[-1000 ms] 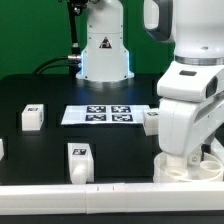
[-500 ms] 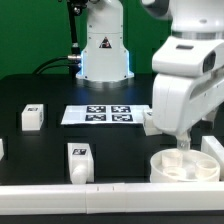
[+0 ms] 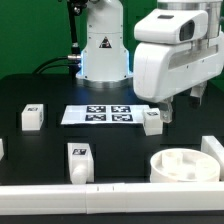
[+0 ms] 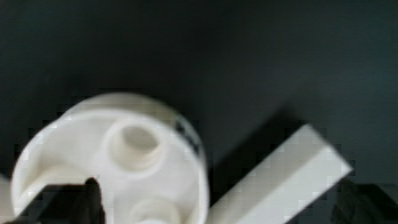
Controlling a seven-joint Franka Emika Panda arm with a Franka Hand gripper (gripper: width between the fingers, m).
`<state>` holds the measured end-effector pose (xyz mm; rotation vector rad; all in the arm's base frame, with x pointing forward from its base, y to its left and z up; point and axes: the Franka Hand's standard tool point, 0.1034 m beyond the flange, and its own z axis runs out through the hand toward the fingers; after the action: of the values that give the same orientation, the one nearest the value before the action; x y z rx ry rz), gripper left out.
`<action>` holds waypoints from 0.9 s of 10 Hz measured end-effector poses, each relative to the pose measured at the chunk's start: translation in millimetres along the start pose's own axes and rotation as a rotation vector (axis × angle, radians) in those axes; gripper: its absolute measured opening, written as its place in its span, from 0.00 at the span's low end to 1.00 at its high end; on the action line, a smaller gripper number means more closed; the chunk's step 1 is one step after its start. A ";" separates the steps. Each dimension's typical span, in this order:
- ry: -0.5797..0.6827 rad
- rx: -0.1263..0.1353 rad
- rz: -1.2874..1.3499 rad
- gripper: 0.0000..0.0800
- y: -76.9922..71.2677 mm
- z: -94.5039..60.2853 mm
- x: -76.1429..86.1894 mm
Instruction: Assemble stool
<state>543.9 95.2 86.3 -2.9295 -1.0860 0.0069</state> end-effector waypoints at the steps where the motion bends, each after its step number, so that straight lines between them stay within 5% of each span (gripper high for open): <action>1: 0.002 0.001 -0.016 0.81 0.8 1.0 0.9; 4: 0.002 0.003 0.046 0.81 -0.5 4.2 -2.7; 6: -0.017 0.014 0.228 0.81 -17.6 16.9 -31.7; 9: -0.061 0.060 0.294 0.81 -21.1 19.6 -59.8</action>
Offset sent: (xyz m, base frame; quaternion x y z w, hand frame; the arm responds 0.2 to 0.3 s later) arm 0.0000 0.0000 0.0000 0.0000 0.0000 0.0000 1.0000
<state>484.6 72.5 67.0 -3.0205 -0.6380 0.1310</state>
